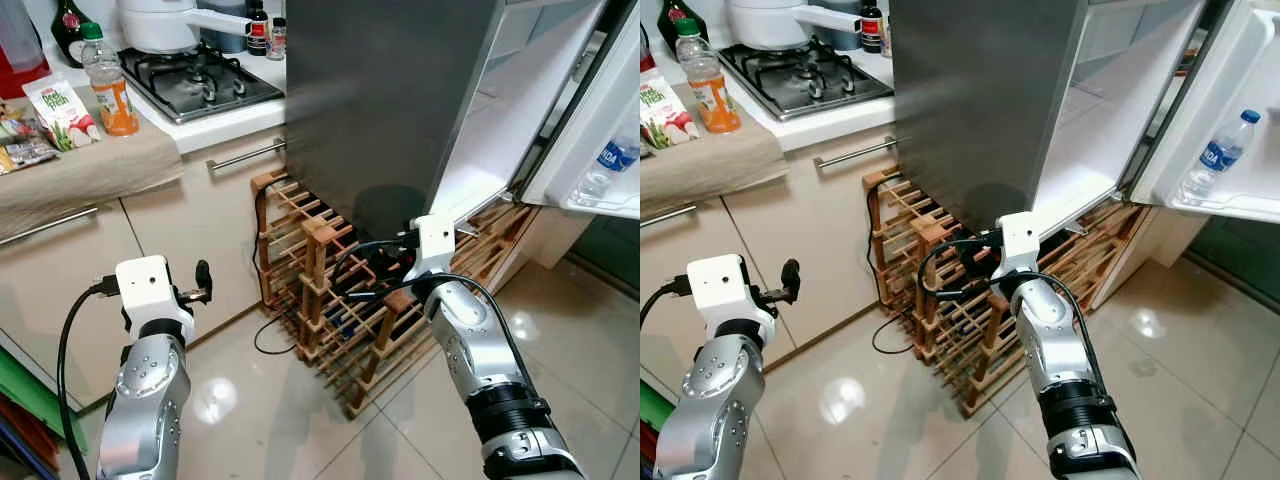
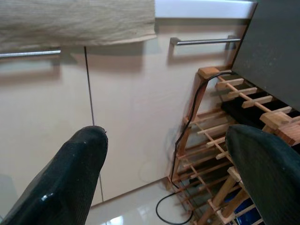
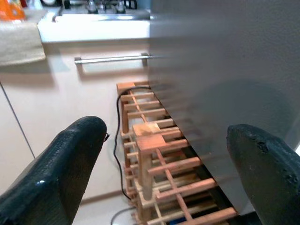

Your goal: Restocking fridge

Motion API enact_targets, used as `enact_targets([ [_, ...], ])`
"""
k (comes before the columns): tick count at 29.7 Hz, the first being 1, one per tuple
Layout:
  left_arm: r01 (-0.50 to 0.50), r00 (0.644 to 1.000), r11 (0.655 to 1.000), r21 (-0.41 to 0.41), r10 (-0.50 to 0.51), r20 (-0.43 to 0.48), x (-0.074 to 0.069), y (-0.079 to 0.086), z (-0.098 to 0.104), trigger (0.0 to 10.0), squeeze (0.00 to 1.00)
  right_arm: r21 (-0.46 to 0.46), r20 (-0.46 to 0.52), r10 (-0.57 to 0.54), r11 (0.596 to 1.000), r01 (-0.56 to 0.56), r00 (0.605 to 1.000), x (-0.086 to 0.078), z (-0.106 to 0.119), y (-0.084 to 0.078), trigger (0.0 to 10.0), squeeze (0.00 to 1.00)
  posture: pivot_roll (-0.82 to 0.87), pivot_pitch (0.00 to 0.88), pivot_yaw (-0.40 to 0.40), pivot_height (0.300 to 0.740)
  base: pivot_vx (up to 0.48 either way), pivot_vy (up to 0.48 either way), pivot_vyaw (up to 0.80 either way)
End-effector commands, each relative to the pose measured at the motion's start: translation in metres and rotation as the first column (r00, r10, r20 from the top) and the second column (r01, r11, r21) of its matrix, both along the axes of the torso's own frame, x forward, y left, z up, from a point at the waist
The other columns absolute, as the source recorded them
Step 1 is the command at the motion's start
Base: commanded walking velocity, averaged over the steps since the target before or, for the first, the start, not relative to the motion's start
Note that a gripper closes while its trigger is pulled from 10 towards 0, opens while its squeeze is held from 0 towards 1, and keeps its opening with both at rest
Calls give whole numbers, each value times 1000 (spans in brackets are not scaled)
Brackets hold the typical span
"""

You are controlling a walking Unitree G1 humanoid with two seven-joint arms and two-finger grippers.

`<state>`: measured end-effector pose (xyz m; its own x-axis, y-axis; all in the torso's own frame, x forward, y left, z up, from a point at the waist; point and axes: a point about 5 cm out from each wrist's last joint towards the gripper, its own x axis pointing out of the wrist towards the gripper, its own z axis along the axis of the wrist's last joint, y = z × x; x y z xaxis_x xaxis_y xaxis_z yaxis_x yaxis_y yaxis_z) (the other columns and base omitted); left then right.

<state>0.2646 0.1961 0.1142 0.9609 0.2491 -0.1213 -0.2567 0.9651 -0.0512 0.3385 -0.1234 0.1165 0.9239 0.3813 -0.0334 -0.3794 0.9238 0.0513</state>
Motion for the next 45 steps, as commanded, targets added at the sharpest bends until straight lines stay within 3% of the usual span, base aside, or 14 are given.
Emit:
enact_targets([
  [1,21,1000,1000,24,-21,21,2,-6,3,10000,0,-1,18,4,1000,-4,1000,2,8,-5,10000,0,-35,0,-88,740,0,0,494],
  [6,73,996,997,24,-74,47,6,-13,8,10000,0,-2,21,12,1000,-12,1000,0,5,-1,10000,47,-44,0,-71,740,0,0,490],
  [10,89,994,996,26,-90,69,15,-9,15,10000,0,19,-14,5,1000,-5,1000,1,1,7,10000,0,-50,0,-35,740,0,0,489],
  [16,87,992,994,73,-93,85,25,-4,26,10000,0,56,-15,-44,997,44,999,-2,-1,4,10000,0,-52,0,-1,740,0,400,81],
  [20,102,990,992,74,-109,86,27,-9,26,10000,0,65,-16,-51,997,52,999,-3,-2,3,10000,0,-54,0,3,740,0,148,558],
  [25,92,994,996,13,-92,63,29,-9,19,10000,0,49,3,-47,998,46,999,0,2,2,10000,0,-58,0,-2,740,0,0,530],
  [34,104,992,994,45,-107,66,30,-16,19,10000,0,36,15,-22,999,21,1000,2,6,4,10000,0,-59,0,-22,740,0,0,528],
  [45,85,993,995,59,-90,77,32,-23,22,10000,0,58,11,14,998,-14,1000,4,8,9,10000,0,-55,0,-26,740,0,-451,520],
])
